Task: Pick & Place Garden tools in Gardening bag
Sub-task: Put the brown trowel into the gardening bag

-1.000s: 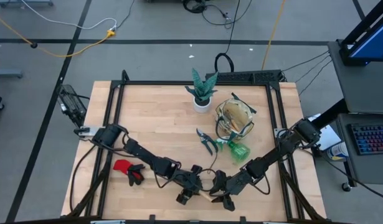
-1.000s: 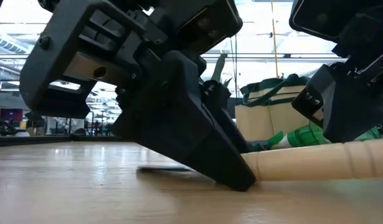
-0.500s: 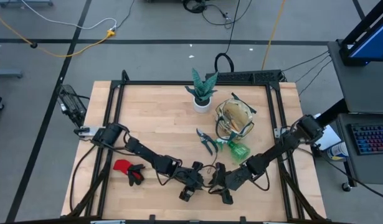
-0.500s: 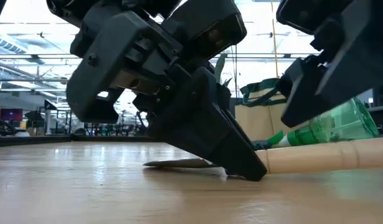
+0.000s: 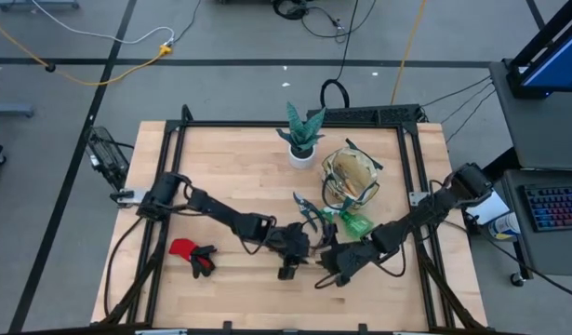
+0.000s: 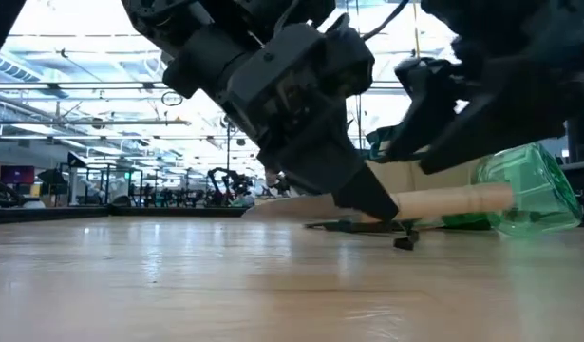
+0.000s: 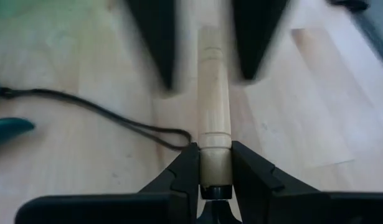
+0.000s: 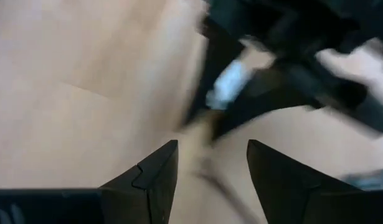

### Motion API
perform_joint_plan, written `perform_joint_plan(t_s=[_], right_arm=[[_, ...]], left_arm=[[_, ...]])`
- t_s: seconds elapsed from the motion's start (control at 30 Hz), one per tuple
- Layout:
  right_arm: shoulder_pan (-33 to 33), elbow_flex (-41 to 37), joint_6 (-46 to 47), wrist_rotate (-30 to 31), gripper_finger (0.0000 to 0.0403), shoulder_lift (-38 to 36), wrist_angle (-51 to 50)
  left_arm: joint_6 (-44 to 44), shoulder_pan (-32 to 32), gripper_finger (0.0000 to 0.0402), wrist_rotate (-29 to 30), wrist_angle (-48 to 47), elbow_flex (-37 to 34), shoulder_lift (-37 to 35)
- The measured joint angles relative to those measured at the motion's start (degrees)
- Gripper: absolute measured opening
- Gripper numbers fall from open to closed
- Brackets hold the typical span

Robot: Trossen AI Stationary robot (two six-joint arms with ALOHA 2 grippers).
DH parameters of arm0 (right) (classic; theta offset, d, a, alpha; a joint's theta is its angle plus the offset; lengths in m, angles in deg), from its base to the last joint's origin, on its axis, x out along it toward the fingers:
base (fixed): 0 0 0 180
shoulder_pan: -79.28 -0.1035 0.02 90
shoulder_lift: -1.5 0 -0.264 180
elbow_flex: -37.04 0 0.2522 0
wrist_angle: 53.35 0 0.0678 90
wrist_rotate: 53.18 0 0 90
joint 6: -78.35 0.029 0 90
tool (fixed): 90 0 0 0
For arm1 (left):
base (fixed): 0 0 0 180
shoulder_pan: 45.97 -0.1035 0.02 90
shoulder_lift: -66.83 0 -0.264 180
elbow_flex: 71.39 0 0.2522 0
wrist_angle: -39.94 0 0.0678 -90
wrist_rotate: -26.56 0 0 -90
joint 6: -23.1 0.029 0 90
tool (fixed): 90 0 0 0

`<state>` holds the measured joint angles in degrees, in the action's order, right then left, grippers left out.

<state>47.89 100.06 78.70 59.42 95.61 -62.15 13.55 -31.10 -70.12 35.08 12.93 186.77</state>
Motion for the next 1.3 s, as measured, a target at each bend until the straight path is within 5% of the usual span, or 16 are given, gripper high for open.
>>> perform_joint_plan(t_s=[0.13, 0.4, 0.9, 1.3], right_arm=[[0.71, 0.0, -5.39, -0.38, 0.0183, 0.02, -0.12], [3.65, 0.01, -0.94, -3.59, 0.0183, 0.03, -1.91], [5.61, 0.01, -0.47, -0.02, 0.018, 0.07, -10.08], [5.61, 0.01, -4.26, 0.51, 0.0084, 0.07, -9.61]], left_arm=[[0.0, -1.16, 0.0075, -0.96, -0.31, 0.03, -0.01], [-4.22, -4.7, 0.0076, 0.26, 0.37, 0.03, -0.01], [-4.26, -6.1, 0.0073, 0.71, 2.64, 0.06, -0.82], [-6.22, -6.33, 0.0076, 0.86, 2.93, 0.06, -1.39]])
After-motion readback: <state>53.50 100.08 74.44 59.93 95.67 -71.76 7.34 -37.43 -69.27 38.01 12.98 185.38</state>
